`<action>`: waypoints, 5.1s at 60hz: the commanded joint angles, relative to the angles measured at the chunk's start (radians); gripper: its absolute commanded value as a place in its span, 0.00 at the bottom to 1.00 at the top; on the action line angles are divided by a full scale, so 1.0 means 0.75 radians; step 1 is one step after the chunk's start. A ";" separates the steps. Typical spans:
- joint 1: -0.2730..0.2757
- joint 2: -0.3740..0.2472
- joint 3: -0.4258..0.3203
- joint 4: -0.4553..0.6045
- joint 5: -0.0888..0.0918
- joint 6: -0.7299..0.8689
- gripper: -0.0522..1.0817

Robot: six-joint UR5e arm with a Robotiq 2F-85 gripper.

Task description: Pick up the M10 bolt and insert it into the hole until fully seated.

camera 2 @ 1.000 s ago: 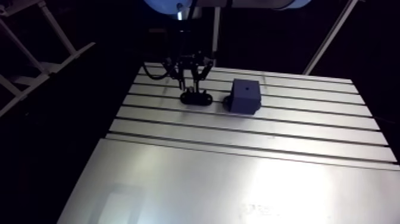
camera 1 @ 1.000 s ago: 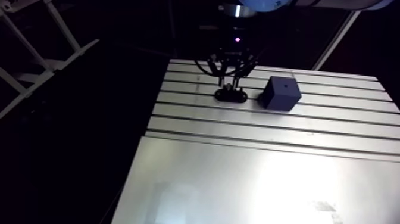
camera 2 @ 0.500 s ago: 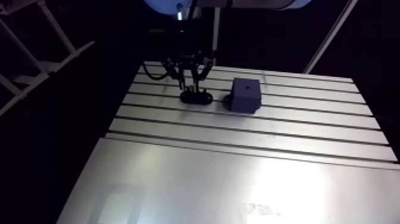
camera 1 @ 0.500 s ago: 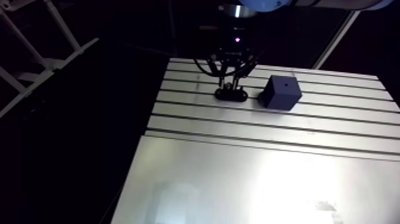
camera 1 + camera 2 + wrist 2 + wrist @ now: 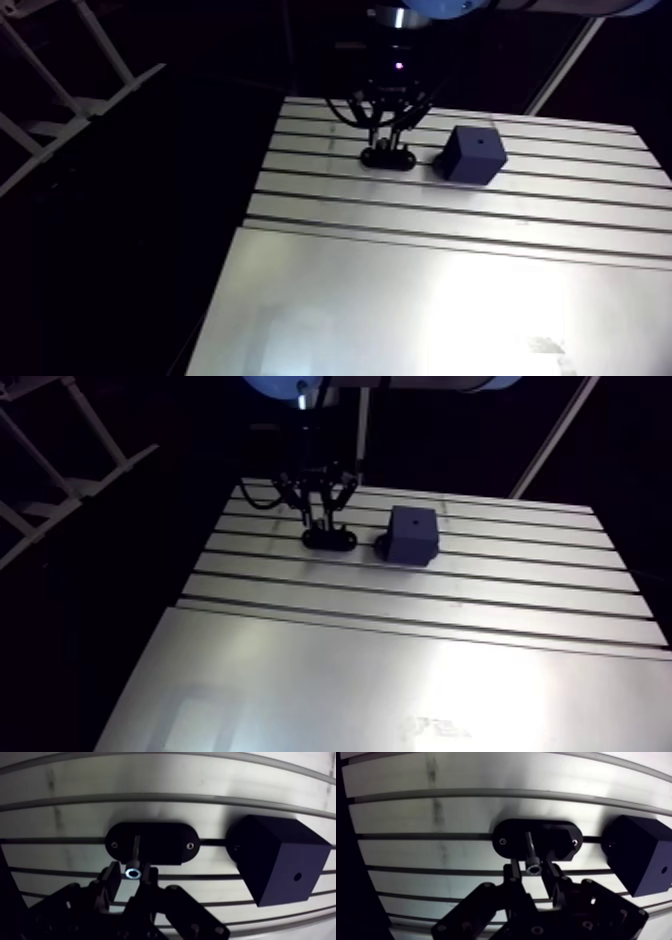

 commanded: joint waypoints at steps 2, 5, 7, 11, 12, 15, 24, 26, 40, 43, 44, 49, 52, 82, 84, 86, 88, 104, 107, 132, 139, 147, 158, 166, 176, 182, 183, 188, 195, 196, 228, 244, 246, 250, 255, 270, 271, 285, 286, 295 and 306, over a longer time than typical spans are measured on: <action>0.000 0.001 -0.002 0.000 -0.001 0.000 0.60; 0.000 0.001 -0.002 0.000 -0.002 0.000 0.60; 0.000 0.001 -0.002 0.000 -0.002 0.000 0.61; -0.002 0.001 -0.002 0.000 0.000 -0.002 0.62; -0.002 0.001 -0.002 0.000 -0.001 -0.002 0.62; -0.002 0.001 -0.002 0.000 -0.002 -0.002 0.62; -0.002 0.003 -0.002 0.000 -0.001 -0.002 0.62; -0.002 0.003 -0.002 0.000 0.000 -0.002 0.62; -0.004 0.009 -0.002 0.000 0.000 -0.002 0.64; -0.004 0.009 -0.002 0.000 0.000 -0.002 0.64; -0.004 0.009 -0.002 0.000 0.000 -0.002 0.64; -0.004 0.009 -0.002 0.000 0.000 -0.002 0.64; -0.004 0.011 -0.003 0.000 0.000 -0.002 0.64; -0.004 0.015 -0.009 0.000 0.000 -0.002 0.71; -0.004 0.015 -0.010 0.000 0.000 -0.002 0.72; -0.004 0.015 -0.011 0.000 0.002 -0.002 0.72; -0.004 0.015 -0.012 0.002 0.004 -0.002 0.73; 0.000 0.008 -0.037 0.014 0.017 -0.033 0.83; 0.002 0.003 -0.051 0.018 0.015 -0.036 0.86; -0.018 -0.076 -0.290 0.460 -0.002 -0.051 0.98; -0.026 -0.081 -0.377 0.600 -0.002 -0.053 0.98; -0.036 -0.081 -0.446 0.697 -0.005 -0.057 0.98; -0.099 -0.077 -0.520 0.810 -0.049 -0.137 0.99; -0.158 -0.069 -0.541 0.839 -0.053 -0.170 0.99; -0.217 -0.063 -0.544 0.886 -0.085 -0.174 0.99; -0.245 -0.053 -0.547 0.917 -0.088 -0.176 0.99; -0.245 -0.053 -0.547 0.917 -0.088 -0.176 0.99; -0.261 -0.043 -0.554 0.936 -0.088 -0.197 0.99; -0.285 -0.040 -0.550 0.937 -0.088 -0.216 0.99; -0.288 -0.037 -0.550 0.937 -0.088 -0.220 0.99; -0.346 0.059 -0.527 0.921 -0.090 -0.223 0.99; -0.336 0.062 -0.527 0.917 -0.088 -0.219 0.99; -0.336 0.062 -0.524 0.915 -0.088 -0.219 0.99; -0.334 0.068 -0.521 0.915 -0.087 -0.217 0.99; -0.334 0.074 -0.515 0.913 -0.086 -0.215 0.99; -0.338 0.097 -0.511 0.868 -0.086 -0.217 0.99; -0.338 0.097 -0.511 0.866 -0.086 -0.217 0.99; -0.341 0.109 -0.511 0.861 -0.086 -0.215 1.00; -0.340 0.111 -0.511 0.861 -0.086 -0.217 1.00; -0.340 0.113 -0.515 0.861 -0.086 -0.217 1.00; -0.340 0.117 -0.511 0.861 -0.088 -0.217 1.00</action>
